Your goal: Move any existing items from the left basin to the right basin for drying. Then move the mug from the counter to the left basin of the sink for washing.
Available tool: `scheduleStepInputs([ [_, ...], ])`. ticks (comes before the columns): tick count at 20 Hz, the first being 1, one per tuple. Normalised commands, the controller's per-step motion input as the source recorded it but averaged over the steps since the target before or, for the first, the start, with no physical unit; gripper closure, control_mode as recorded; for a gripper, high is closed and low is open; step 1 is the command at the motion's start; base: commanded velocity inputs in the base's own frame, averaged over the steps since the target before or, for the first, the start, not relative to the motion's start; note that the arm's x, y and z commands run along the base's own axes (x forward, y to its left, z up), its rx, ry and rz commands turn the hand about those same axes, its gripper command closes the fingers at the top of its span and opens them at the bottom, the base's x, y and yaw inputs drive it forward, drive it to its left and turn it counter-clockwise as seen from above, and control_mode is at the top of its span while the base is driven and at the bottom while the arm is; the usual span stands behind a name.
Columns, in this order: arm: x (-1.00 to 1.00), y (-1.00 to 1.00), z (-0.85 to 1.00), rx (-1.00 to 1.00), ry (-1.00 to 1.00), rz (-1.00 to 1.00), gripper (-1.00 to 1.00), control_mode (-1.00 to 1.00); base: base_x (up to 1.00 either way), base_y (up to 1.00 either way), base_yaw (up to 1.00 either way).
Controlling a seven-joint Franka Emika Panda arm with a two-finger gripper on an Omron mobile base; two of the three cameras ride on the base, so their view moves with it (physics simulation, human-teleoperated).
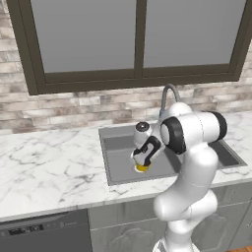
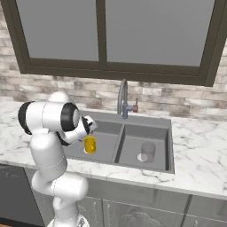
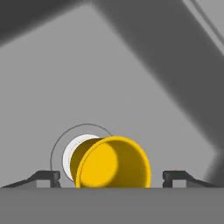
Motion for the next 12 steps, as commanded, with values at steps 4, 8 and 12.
scheduleStepInputs([
  [4, 0.0, 0.06, 0.83, 0.0, 0.0, 0.0, -1.0, -1.0, 0.0, 0.0, 0.0],
  [8, 0.0, 0.18, 1.0, 0.0, 0.03, 0.0, -1.0, -1.0, 0.0, 0.0, 0.0],
  [12, 0.0, 0.12, 1.0, 0.02, 0.12, -0.02, -1.0, -1.0, 0.0, 0.0, 0.0],
])
